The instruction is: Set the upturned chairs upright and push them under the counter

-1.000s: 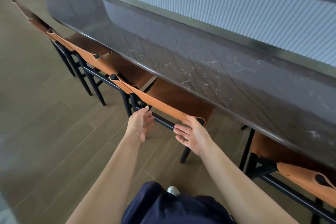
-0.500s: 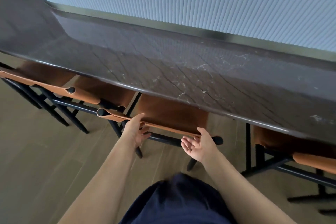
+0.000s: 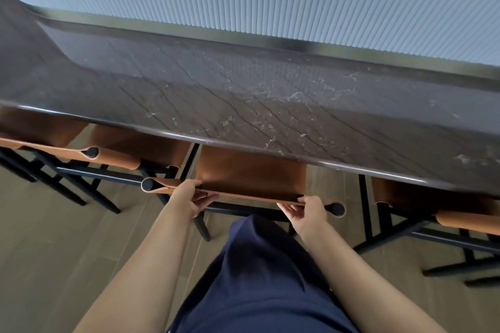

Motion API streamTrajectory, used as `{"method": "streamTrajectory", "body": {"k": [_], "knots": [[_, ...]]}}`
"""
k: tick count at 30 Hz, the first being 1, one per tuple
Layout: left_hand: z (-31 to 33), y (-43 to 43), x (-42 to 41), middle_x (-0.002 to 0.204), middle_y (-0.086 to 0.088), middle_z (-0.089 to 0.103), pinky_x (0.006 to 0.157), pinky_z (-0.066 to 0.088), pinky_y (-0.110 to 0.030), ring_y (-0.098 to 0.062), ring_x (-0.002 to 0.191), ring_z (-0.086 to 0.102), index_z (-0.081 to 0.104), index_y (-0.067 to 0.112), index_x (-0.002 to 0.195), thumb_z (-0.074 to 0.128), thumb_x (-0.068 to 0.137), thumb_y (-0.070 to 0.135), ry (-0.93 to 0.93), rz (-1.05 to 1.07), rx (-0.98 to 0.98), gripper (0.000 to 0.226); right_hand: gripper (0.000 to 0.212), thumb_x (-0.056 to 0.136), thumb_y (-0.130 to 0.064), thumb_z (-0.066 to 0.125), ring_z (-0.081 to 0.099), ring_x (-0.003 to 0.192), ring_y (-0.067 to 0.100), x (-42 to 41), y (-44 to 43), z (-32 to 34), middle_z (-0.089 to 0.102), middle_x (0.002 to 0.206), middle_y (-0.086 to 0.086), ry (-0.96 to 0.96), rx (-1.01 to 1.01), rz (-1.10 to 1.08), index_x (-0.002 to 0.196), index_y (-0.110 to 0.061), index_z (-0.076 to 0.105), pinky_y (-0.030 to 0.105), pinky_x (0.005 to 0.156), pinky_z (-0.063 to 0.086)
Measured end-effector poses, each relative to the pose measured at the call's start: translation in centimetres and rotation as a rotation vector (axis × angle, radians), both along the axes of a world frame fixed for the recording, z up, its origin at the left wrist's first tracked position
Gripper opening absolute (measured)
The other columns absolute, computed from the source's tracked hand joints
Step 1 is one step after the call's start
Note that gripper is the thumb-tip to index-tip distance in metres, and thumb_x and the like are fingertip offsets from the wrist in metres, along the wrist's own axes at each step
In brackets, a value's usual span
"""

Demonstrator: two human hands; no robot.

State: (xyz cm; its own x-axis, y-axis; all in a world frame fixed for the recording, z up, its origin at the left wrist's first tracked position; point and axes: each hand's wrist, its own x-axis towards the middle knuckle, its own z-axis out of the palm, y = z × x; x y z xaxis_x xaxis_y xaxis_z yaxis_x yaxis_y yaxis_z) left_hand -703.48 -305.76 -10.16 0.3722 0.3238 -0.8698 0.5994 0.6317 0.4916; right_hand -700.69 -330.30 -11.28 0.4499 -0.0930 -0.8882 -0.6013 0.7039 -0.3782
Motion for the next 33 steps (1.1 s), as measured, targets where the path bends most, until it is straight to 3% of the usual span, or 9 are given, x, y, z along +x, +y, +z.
{"method": "streamTrajectory", "body": {"k": [4, 7, 10, 12, 16, 22, 26, 29, 33], "knots": [[0.0, 0.2, 0.4, 0.102, -0.024, 0.059, 0.076, 0.053, -0.049, -0.042, 0.105, 0.059, 0.051, -0.006, 0.113, 0.044, 0.094, -0.005, 0.015, -0.011, -0.008, 0.02, 0.024, 0.087, 0.019, 0.035, 0.055, 0.104, 0.044, -0.4, 0.2, -0.1, 0.051, 0.092, 0.022, -0.026, -0.055, -0.053, 0.092, -0.001, 0.047, 0.063, 0.089, 0.049], [-0.1, 0.1, 0.2, 0.1, -0.022, 0.057, 0.086, 0.053, -0.051, -0.042, 0.108, 0.058, 0.048, -0.004, 0.109, 0.041, 0.093, -0.009, 0.0, 0.003, -0.012, 0.018, 0.028, 0.086, 0.023, 0.033, 0.051, 0.117, 0.05, -0.6, 0.0, 0.0, 0.051, 0.113, 0.029, -0.022, -0.08, -0.081, 0.093, 0.001, 0.048, 0.067, 0.091, 0.045], [-0.1, -0.7, -0.3, 0.098, -0.021, 0.057, 0.089, 0.053, -0.05, -0.04, 0.106, 0.06, 0.046, -0.002, 0.11, 0.04, 0.093, -0.01, -0.011, 0.004, -0.018, 0.02, 0.049, 0.088, 0.023, 0.03, 0.046, 0.123, 0.052, -0.5, -1.0, 0.0, 0.044, 0.134, 0.031, 0.015, -0.097, -0.064, 0.129, 0.001, 0.045, 0.07, 0.097, 0.039], [-0.1, -1.5, -0.7, 0.093, -0.02, 0.058, 0.082, 0.054, -0.049, -0.039, 0.101, 0.062, 0.046, -0.002, 0.112, 0.04, 0.093, -0.01, -0.006, -0.009, -0.034, 0.022, 0.053, 0.089, 0.022, 0.031, 0.045, 0.124, 0.052, -0.6, -2.1, 0.0, 0.043, 0.137, 0.031, 0.032, -0.134, -0.047, 0.136, -0.001, 0.042, 0.07, 0.097, 0.039], [-0.1, -2.7, -0.9, 0.095, -0.02, 0.059, 0.071, 0.055, -0.045, -0.036, 0.081, 0.064, 0.048, -0.001, 0.117, 0.044, 0.092, -0.01, -0.031, -0.04, -0.037, 0.027, 0.05, 0.09, 0.02, 0.034, 0.045, 0.124, 0.052, -0.9, -3.8, 0.2, 0.042, 0.138, 0.03, 0.036, -0.174, -0.061, 0.134, -0.002, 0.043, 0.069, 0.095, 0.042], [0.0, -5.6, -0.2, 0.092, -0.018, 0.058, 0.062, 0.057, -0.044, -0.034, 0.078, 0.063, 0.044, -0.001, 0.113, 0.043, 0.091, -0.012, -0.087, -0.082, -0.049, 0.025, 0.046, 0.092, 0.018, 0.034, 0.045, 0.125, 0.051, -1.7, -6.9, 1.0, 0.042, 0.137, 0.031, 0.042, -0.198, -0.088, 0.132, -0.001, 0.042, 0.068, 0.096, 0.04], [-0.7, -8.1, 0.6, 0.092, -0.017, 0.054, 0.079, 0.054, -0.048, -0.032, 0.083, 0.06, 0.046, -0.002, 0.102, 0.042, 0.09, -0.014, -0.123, -0.097, -0.062, 0.018, 0.027, 0.095, 0.015, 0.033, 0.044, 0.127, 0.047, -1.6, -9.5, 0.9, 0.041, 0.139, 0.03, 0.055, -0.192, -0.085, 0.115, -0.001, 0.043, 0.065, 0.102, 0.036], [-1.0, -9.8, 1.1, 0.102, -0.019, 0.053, 0.077, 0.053, -0.047, -0.038, 0.1, 0.058, 0.046, 0.001, 0.089, 0.043, 0.09, -0.015, -0.131, -0.111, -0.082, 0.017, 0.02, 0.095, 0.016, 0.032, 0.048, 0.121, 0.044, -0.8, -11.2, 0.9, 0.046, 0.131, 0.027, 0.028, -0.175, -0.081, 0.1, 0.001, 0.046, 0.063, 0.099, 0.037], [-1.2, -10.6, 2.5, 0.106, -0.019, 0.051, 0.087, 0.052, -0.047, -0.037, 0.104, 0.055, 0.047, 0.0, 0.095, 0.043, 0.089, -0.015, -0.128, -0.105, -0.084, 0.017, 0.022, 0.093, 0.017, 0.034, 0.051, 0.11, 0.043, 0.7, -12.2, 0.9, 0.048, 0.117, 0.026, 0.008, -0.146, -0.11, 0.088, -0.001, 0.045, 0.064, 0.093, 0.041]]}}
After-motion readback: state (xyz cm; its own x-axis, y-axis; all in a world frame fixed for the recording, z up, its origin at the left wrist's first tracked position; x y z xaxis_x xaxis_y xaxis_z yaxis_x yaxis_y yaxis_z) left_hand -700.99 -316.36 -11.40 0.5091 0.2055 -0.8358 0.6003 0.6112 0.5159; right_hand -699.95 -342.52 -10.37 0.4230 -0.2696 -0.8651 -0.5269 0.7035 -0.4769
